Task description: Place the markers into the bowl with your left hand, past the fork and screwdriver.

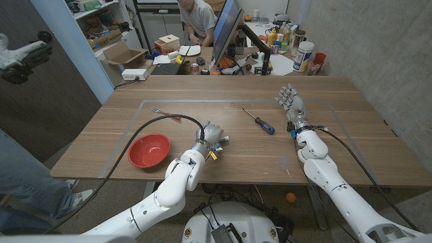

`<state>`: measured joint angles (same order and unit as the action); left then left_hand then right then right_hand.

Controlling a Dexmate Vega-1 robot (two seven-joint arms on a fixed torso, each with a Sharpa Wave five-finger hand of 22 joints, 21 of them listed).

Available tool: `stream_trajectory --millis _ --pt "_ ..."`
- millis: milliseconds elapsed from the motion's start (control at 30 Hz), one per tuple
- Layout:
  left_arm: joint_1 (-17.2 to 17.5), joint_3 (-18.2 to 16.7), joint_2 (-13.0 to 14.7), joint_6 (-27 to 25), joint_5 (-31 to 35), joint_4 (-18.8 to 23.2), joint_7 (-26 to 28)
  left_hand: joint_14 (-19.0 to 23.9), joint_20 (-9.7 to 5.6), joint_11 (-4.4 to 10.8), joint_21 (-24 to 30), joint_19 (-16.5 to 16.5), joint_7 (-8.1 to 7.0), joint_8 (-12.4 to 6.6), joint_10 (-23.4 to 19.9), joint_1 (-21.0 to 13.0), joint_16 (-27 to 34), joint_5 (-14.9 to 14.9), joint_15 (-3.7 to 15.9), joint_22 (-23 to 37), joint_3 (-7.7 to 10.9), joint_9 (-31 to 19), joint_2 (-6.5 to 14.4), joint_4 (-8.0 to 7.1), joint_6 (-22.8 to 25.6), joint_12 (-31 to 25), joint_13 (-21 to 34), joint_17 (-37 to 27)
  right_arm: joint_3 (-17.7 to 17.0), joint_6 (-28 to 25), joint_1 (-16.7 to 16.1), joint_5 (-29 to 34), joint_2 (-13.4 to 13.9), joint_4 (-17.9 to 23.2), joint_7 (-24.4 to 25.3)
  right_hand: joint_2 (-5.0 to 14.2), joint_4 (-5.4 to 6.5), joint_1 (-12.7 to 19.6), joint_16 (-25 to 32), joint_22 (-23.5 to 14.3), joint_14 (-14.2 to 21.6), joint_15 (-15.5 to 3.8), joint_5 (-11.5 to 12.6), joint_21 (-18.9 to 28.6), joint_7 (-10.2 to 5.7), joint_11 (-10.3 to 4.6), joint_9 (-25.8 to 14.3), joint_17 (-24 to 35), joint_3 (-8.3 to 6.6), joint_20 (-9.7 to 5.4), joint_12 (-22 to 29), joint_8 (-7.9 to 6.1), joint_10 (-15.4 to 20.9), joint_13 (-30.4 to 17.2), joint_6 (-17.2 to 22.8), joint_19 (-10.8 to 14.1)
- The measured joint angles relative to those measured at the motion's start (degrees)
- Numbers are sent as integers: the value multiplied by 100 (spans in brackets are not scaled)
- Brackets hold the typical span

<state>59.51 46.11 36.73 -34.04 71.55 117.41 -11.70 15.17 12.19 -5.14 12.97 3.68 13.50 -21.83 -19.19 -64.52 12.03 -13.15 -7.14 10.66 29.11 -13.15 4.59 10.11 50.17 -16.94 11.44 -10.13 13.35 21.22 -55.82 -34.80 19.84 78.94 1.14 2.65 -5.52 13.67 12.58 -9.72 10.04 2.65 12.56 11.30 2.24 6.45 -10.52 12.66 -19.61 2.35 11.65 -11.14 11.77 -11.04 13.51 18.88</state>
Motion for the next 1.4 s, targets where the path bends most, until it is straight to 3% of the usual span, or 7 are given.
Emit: stream_trajectory --millis 733,1400 --pt "20 -169 266 205 -308 477 104 12 -1 -92 0 -1 -22 5 92 -46 -65 7 -56 1 -133 0 16 -39 -23 86 1 -1 -25 -133 -6 88 95 195 148 0 -16 0 0 0 0 0 0 0 0 0 0 -1 16 0 -34 0 0 0 0 0" --pt "576 -974 958 551 -1198 1303 277 -17 -1 -91 -27 -2 -73 63 92 -75 -64 24 -85 16 -187 -2 45 -46 -74 148 2 -1 0 -227 -122 257 151 528 504 0 -16 0 0 0 0 0 0 0 1 0 0 -1 16 0 -34 0 0 0 0 0"
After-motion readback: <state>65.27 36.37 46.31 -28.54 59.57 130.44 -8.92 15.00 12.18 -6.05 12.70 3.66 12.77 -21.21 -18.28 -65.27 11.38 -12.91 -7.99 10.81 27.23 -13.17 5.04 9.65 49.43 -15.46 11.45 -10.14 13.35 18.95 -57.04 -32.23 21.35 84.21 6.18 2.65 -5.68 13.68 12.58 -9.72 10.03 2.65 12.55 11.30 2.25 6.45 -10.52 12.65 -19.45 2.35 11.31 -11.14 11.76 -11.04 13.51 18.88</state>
